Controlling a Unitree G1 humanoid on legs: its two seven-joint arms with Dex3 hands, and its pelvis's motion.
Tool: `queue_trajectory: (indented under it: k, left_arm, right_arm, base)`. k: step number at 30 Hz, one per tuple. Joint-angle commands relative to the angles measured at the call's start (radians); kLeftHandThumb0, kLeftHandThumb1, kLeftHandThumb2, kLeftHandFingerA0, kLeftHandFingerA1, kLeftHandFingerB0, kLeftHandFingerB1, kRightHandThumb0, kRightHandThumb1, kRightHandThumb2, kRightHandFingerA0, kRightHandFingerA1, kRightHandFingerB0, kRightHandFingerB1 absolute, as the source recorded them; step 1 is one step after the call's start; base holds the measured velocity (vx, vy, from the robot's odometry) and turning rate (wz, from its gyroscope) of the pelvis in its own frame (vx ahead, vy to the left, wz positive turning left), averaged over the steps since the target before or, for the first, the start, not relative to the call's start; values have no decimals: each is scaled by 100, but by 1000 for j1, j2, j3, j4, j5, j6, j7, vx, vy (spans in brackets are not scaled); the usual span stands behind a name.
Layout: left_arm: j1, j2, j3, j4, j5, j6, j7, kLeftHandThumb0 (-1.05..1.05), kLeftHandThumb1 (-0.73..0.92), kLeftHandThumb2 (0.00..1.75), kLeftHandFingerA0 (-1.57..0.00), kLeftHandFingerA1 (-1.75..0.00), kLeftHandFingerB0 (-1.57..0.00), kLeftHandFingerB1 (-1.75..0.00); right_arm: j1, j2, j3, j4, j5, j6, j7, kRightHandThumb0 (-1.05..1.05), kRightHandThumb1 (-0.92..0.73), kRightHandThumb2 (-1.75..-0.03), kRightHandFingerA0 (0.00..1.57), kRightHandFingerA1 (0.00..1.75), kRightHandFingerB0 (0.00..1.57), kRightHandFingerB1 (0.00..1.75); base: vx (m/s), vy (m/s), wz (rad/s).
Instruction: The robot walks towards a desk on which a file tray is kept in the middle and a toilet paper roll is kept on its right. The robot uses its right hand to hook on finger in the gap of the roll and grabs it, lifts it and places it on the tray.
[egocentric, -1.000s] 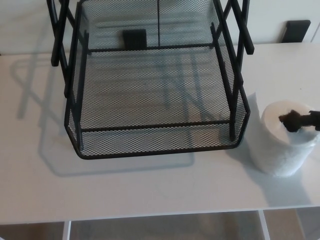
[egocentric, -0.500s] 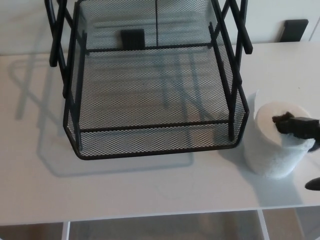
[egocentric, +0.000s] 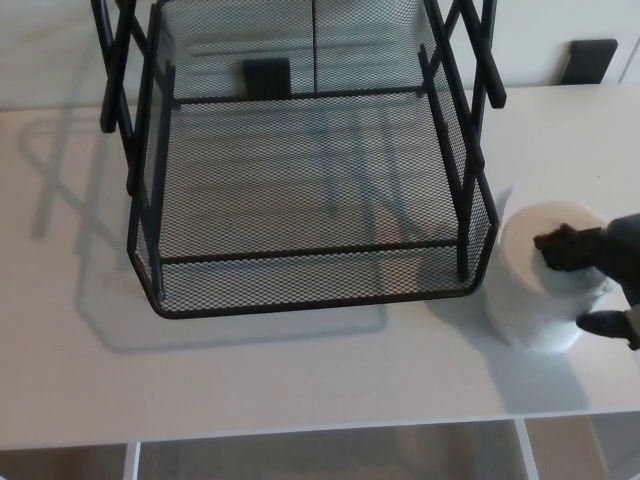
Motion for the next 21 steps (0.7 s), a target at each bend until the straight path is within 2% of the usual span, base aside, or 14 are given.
queue_trajectory:
  k: [1, 7, 8, 11, 13, 15, 17, 19, 21]
  left_arm:
    - [-14, 22, -17, 33, 28, -60, 43, -85, 87, 66, -46, -46, -30, -34]
    - [-12, 27, -27, 23, 33, -58, 24, -87, 89, 67, -43, -48, -27, -34]
    - [-10, 25, -25, 25, 31, -61, 28, -86, 88, 67, -44, -48, -28, -34]
    - [-13, 25, -19, 30, 23, -51, 25, -86, 87, 66, -43, -46, -28, -34]
    - [-12, 20, -10, 33, 13, -46, 29, -86, 86, 66, -43, -47, -29, -34]
    - [-11, 20, -4, 31, 6, -46, 21, -86, 87, 66, -42, -48, -28, -34]
    - [-9, 21, -11, 31, 14, -53, 28, -85, 89, 67, -44, -48, -30, -35]
    - [-5, 22, -20, 31, 22, -58, 32, -85, 88, 67, -42, -47, -29, -35]
    - [1, 23, -14, 36, 15, -64, 25, -85, 87, 66, -41, -46, -28, -35]
  right_arm:
    - [14, 79, 93, 132, -242, -141, -402, -16, -55, -71, 97, 145, 94, 72]
    - [9, 79, 91, 156, -254, -163, -485, -17, -54, -70, 99, 146, 97, 73]
    - [12, 82, 85, 159, -245, -162, -487, -14, -52, -82, 100, 141, 96, 76]
    - [20, 76, 68, 155, -238, -169, -508, -17, -54, -78, 100, 141, 96, 74]
    - [25, 55, 41, 144, -214, -184, -497, -23, -56, -69, 95, 150, 95, 73]
    - [23, 26, 0, 109, -197, -181, -475, -21, -59, -73, 97, 147, 96, 73]
    - [7, -5, -67, 82, -164, -162, -451, -19, -63, -63, 92, 150, 95, 64]
    - [-24, -30, -123, 89, -130, -168, -427, -17, -63, -64, 93, 149, 95, 63]
    - [-59, -46, -187, 94, -84, -160, -386, -17, -64, -63, 88, 156, 95, 61]
  base:
    - [0, 0, 0]
    - [0, 0, 0]
    - [0, 0, 0]
    - [0, 0, 0]
    - [0, 0, 0]
    - [0, 0, 0]
    - [0, 0, 0]
    - [0, 0, 0]
    - [0, 0, 0]
